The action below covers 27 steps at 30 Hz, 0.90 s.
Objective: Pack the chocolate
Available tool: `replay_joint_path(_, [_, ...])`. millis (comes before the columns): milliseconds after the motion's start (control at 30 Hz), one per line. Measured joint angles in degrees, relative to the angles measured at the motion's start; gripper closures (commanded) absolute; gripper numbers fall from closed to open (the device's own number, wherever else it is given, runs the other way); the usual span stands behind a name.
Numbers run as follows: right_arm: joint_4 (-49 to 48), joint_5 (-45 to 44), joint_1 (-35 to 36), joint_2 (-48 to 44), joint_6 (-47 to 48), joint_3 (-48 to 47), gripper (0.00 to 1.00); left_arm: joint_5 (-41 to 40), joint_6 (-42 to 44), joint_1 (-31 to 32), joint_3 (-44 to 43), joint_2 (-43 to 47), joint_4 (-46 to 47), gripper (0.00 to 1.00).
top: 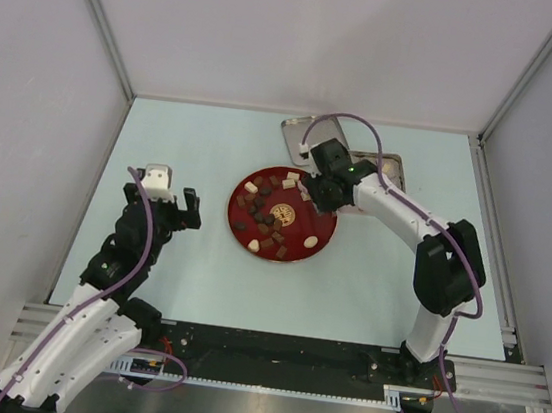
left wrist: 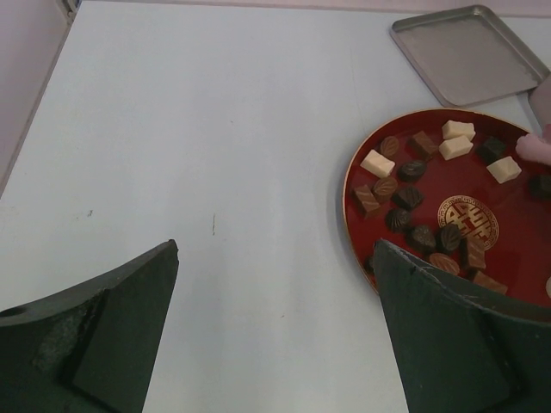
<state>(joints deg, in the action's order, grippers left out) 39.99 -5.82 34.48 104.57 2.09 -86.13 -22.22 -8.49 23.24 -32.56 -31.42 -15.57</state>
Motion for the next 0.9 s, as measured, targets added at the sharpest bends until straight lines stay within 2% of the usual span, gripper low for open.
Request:
replay_joint_path(200, [0.5,-1.0,3.8,0.4,-2.8,1.0,0.58,0.1,0.0,0.0,0.0,0.8,0.0,0.0])
replay_joint_path(633, [0.5,-4.9,4.2,6.2,-5.5,0.9,0.58,0.2,0.0,0.0,0.0,2.1,0.0,0.0])
replay_joint_path(767, [0.6,-5.1,4.1,8.2,-5.5,-0.1,0.6,0.2,0.0,0.0,0.0,2.1,0.0,0.0])
replay_joint_path(900, [0.6,-5.1,3.9,9.3,-5.5,-0.8,0.67,0.2,0.0,0.0,0.0,2.1,0.0,0.0])
